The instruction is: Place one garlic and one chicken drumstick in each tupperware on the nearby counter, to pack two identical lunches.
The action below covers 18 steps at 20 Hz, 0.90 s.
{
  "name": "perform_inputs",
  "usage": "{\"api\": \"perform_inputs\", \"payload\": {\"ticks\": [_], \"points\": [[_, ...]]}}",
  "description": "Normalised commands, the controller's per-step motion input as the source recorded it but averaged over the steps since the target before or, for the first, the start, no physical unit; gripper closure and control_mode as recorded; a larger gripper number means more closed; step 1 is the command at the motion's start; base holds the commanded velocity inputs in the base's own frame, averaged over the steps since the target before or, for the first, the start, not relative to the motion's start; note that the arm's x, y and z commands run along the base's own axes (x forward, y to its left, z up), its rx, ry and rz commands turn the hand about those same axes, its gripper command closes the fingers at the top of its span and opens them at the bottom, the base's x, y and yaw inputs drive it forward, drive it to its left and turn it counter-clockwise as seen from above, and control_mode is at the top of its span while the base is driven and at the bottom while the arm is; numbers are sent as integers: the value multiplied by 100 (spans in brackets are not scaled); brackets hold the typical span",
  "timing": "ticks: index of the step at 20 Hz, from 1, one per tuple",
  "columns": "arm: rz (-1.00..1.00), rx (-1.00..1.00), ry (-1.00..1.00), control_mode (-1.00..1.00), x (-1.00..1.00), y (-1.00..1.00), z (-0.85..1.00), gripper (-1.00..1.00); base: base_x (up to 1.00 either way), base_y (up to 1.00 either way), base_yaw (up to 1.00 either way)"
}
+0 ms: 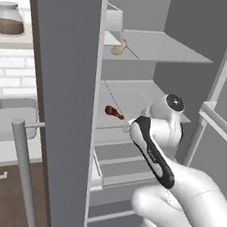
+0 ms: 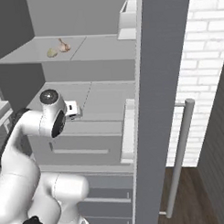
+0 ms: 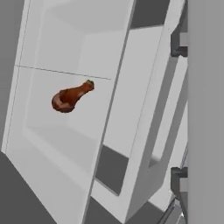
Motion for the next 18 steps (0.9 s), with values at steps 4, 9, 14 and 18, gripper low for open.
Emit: {"api": "perform_inputs", "payload": {"ticks": [4,9,14,18], "points": [[3,0,7,-100,100,23,-6,-100,0,0,0],[4,0,5,-100,98,25,-17,-100,0,0,0],[6,0,1,-100,74,4,-27,-100,0,0,0],[7,0,1,-100,74,3,-34,-100,0,0,0]]}}
